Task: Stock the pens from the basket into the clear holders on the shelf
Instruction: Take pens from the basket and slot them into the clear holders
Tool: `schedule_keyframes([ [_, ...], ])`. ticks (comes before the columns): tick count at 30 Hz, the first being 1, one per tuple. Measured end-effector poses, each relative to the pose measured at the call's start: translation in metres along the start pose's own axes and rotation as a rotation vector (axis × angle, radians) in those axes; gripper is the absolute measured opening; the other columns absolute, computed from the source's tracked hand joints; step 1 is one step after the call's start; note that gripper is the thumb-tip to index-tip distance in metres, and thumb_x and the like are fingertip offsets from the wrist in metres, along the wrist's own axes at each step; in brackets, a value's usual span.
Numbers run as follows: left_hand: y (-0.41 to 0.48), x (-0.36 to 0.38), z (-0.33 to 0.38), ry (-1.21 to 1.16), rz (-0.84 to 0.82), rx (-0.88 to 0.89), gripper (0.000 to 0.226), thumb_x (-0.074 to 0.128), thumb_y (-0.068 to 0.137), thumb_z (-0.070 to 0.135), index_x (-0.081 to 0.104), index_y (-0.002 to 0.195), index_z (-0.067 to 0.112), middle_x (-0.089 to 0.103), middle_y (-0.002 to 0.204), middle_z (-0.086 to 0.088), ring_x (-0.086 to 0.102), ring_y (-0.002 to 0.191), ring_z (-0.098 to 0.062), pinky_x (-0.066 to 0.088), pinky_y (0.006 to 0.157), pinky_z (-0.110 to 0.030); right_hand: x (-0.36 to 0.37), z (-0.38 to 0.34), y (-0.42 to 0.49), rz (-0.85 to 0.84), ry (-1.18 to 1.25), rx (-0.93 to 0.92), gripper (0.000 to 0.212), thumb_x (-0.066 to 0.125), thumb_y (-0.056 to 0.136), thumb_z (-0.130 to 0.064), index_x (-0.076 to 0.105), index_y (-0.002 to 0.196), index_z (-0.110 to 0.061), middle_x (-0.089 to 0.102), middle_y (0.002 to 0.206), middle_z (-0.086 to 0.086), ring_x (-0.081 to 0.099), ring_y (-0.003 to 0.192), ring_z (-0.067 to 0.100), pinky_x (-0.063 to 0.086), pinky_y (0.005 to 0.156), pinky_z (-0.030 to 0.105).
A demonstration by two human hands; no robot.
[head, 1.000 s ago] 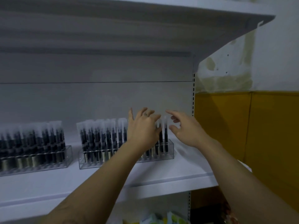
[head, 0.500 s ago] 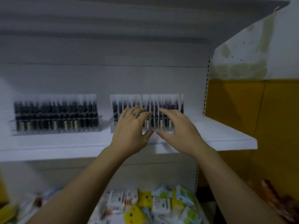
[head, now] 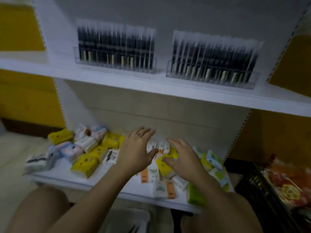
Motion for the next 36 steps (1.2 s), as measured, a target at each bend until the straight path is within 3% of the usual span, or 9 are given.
schedule_keyframes([
  [5, -0.049, 0.061, -0.043, -0.035, -0.226, -0.162, 0.067, 0.057, 0.086, 0.054, 0.035, 0.145, 0.031, 0.04, 0.149, 0.007, 0.029, 0.141, -0.017, 0.026, 0.114, -0.039, 0.079, 0.019, -0.015, -0.201, -0.01, 0.087, 0.065, 0.064, 0.089, -0.04, 0.035, 0.146, -0.03, 0.031, 0.152, -0.006, 0.029, 0.14, 0.015, 0.028, 0.112, 0.03],
  [9, -0.087, 0.098, -0.068, -0.05, -0.36, -0.258, 0.067, 0.056, 0.088, 0.051, 0.034, 0.146, 0.026, 0.039, 0.15, 0.004, 0.029, 0.141, -0.018, 0.026, 0.114, -0.034, 0.134, 0.029, -0.029, -0.354, 0.009, 0.154, 0.067, 0.064, 0.089, -0.04, 0.033, 0.148, -0.028, 0.028, 0.155, -0.002, 0.026, 0.142, 0.017, 0.027, 0.112, 0.03],
  [18, -0.151, 0.16, -0.087, -0.255, -0.59, -0.523, 0.056, 0.064, 0.087, 0.037, 0.049, 0.138, 0.017, 0.052, 0.139, -0.004, 0.046, 0.129, -0.022, 0.037, 0.105, -0.03, 0.22, 0.037, -0.061, -0.618, 0.045, 0.259, 0.065, 0.062, 0.09, -0.043, 0.038, 0.145, -0.02, 0.04, 0.146, 0.005, 0.041, 0.132, 0.025, 0.038, 0.106, 0.038],
  [21, -0.176, 0.182, -0.097, -0.34, -0.722, -0.672, 0.054, 0.066, 0.087, 0.03, 0.051, 0.135, 0.013, 0.056, 0.134, -0.006, 0.051, 0.124, -0.024, 0.041, 0.1, -0.03, 0.252, 0.051, -0.073, -0.746, 0.044, 0.3, 0.054, 0.058, 0.082, -0.057, 0.05, 0.127, -0.028, 0.058, 0.124, 0.001, 0.056, 0.114, 0.026, 0.051, 0.09, 0.046],
  [25, -0.204, 0.205, -0.11, -0.396, -0.849, -0.817, 0.057, 0.064, 0.089, 0.032, 0.045, 0.139, 0.014, 0.052, 0.138, -0.008, 0.051, 0.124, -0.025, 0.043, 0.102, -0.034, 0.276, 0.061, -0.087, -0.885, 0.06, 0.328, 0.038, 0.058, 0.09, -0.031, 0.054, 0.126, -0.02, 0.063, 0.103, 0.002, 0.061, 0.087, 0.018, 0.048, 0.066, 0.026],
  [28, -0.215, 0.221, -0.129, -0.476, -0.959, -0.921, 0.061, 0.065, 0.089, 0.031, 0.042, 0.141, 0.009, 0.049, 0.139, -0.012, 0.052, 0.121, -0.026, 0.045, 0.099, -0.034, 0.292, 0.08, -0.095, -0.988, 0.069, 0.442, 0.024, 0.06, 0.09, -0.029, 0.065, 0.107, -0.013, 0.065, 0.097, 0.001, 0.063, 0.086, 0.016, 0.052, 0.072, 0.027],
  [30, -0.215, 0.23, -0.148, -0.553, -0.95, -1.013, 0.059, 0.066, 0.089, 0.027, 0.045, 0.139, 0.004, 0.049, 0.139, -0.015, 0.05, 0.122, -0.028, 0.043, 0.101, -0.036, 0.305, 0.09, -0.1, -1.021, 0.106, 0.545, 0.021, 0.06, 0.088, -0.03, 0.066, 0.102, -0.015, 0.066, 0.102, 0.002, 0.063, 0.09, 0.016, 0.053, 0.08, 0.031],
  [33, -0.208, 0.244, -0.177, -0.578, -0.815, -1.092, 0.049, 0.064, 0.09, 0.022, 0.051, 0.134, 0.004, 0.054, 0.134, -0.013, 0.051, 0.121, -0.028, 0.041, 0.099, -0.035, 0.328, 0.095, -0.102, -1.056, 0.151, 0.598, 0.01, 0.057, 0.093, -0.024, 0.054, 0.099, -0.017, 0.054, 0.104, 0.003, 0.052, 0.079, 0.008, 0.043, 0.066, 0.022],
  [36, -0.22, 0.278, -0.185, -0.563, -0.869, -1.099, 0.037, 0.058, 0.093, 0.022, 0.058, 0.127, 0.006, 0.058, 0.128, -0.012, 0.053, 0.116, -0.027, 0.043, 0.101, -0.036, 0.355, 0.102, -0.103, -1.108, 0.161, 0.642, 0.026, 0.053, 0.096, -0.019, 0.055, 0.12, -0.008, 0.05, 0.117, 0.01, 0.054, 0.091, 0.017, 0.041, 0.068, 0.022],
])
Point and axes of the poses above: each hand's wrist, its own y-axis towards the middle knuckle, its own x-axis out of the palm, z = x × y, the point moved 5 cm from there along y, towards the middle knuckle
